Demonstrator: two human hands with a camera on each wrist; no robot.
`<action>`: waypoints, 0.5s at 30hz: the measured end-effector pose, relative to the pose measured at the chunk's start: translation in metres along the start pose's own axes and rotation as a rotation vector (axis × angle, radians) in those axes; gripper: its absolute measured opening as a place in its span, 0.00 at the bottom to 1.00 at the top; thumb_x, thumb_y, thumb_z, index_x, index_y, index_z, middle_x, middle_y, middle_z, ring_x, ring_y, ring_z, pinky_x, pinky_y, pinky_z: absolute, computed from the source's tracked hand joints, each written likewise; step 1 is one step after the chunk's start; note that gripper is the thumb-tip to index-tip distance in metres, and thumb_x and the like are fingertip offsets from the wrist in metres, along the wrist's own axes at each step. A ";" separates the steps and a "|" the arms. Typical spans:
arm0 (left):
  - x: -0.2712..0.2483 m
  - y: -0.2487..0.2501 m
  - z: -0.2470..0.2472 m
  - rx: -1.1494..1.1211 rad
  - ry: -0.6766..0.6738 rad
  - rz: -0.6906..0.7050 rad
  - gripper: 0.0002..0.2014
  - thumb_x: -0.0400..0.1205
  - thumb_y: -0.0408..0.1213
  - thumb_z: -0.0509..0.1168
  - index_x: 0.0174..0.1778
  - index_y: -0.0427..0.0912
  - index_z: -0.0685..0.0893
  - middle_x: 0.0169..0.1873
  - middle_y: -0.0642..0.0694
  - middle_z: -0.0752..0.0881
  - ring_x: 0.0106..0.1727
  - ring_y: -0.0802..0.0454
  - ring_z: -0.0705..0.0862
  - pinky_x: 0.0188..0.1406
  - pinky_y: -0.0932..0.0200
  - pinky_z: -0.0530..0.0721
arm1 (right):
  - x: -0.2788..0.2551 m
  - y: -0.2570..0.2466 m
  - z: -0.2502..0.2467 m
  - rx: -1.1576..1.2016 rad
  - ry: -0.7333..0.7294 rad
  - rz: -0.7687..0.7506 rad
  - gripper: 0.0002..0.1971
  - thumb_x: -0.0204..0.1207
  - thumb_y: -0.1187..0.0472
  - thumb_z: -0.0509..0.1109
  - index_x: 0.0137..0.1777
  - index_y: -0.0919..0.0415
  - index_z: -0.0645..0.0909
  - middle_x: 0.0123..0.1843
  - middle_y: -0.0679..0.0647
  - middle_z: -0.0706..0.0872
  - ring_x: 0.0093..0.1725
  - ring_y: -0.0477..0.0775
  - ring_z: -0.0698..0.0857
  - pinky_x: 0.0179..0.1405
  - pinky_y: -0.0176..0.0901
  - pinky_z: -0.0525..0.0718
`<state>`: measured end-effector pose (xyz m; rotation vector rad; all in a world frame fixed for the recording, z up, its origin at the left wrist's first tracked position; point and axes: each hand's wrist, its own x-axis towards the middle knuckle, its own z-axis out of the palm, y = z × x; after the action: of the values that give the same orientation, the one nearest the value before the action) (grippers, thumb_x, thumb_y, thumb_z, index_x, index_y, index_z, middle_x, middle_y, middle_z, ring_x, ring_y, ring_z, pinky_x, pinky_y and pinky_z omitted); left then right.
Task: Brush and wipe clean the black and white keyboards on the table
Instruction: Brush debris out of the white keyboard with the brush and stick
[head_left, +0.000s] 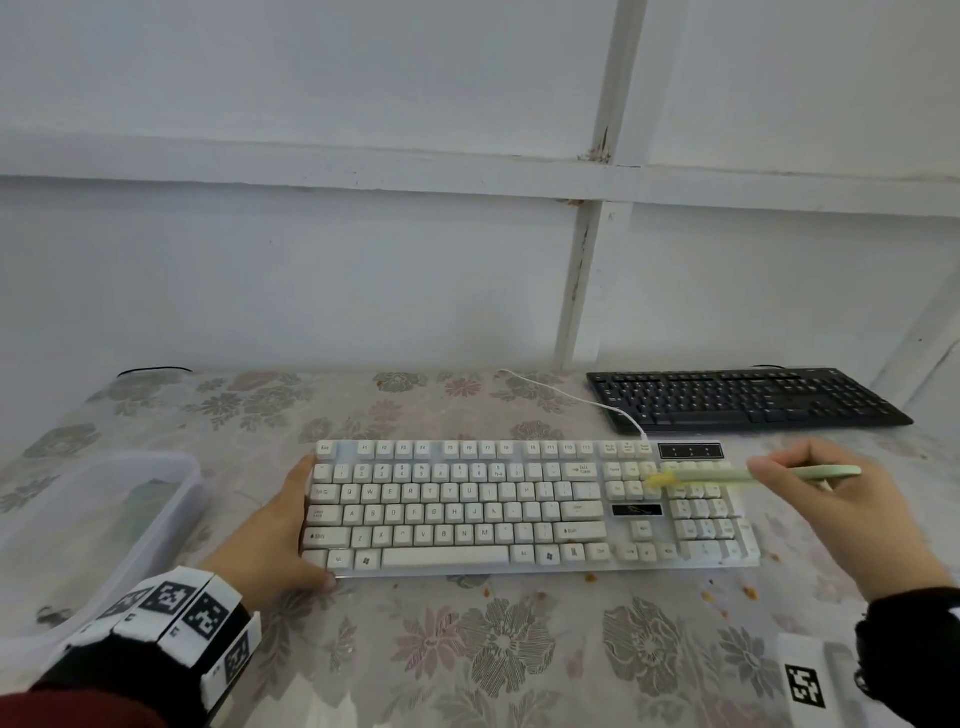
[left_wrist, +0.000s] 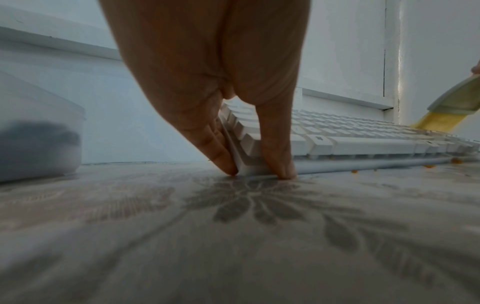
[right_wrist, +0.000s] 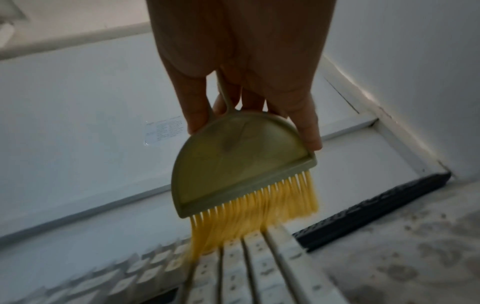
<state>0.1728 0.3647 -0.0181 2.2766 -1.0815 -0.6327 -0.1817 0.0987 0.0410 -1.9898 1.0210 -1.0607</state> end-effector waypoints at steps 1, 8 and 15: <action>0.000 0.000 0.000 -0.001 -0.001 0.000 0.61 0.63 0.31 0.79 0.79 0.57 0.40 0.49 0.70 0.71 0.47 0.68 0.77 0.39 0.77 0.75 | 0.000 0.002 -0.003 -0.011 0.022 0.003 0.08 0.74 0.62 0.74 0.35 0.52 0.81 0.27 0.43 0.82 0.26 0.39 0.75 0.22 0.21 0.68; 0.001 -0.002 0.001 -0.012 0.002 0.001 0.61 0.64 0.31 0.79 0.79 0.56 0.40 0.53 0.64 0.73 0.51 0.65 0.77 0.42 0.76 0.73 | 0.004 0.016 -0.014 -0.107 0.118 0.067 0.06 0.74 0.59 0.74 0.39 0.47 0.81 0.28 0.44 0.82 0.32 0.42 0.78 0.24 0.30 0.72; 0.003 -0.003 0.003 -0.013 0.027 0.017 0.58 0.64 0.29 0.79 0.70 0.65 0.39 0.47 0.70 0.70 0.44 0.73 0.74 0.37 0.80 0.73 | -0.027 -0.069 0.034 0.044 -0.027 -0.074 0.08 0.73 0.57 0.74 0.32 0.53 0.83 0.28 0.45 0.83 0.24 0.41 0.75 0.19 0.24 0.68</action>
<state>0.1744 0.3629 -0.0228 2.2561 -1.0793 -0.5991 -0.1391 0.1611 0.0720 -2.0146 0.9083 -1.0835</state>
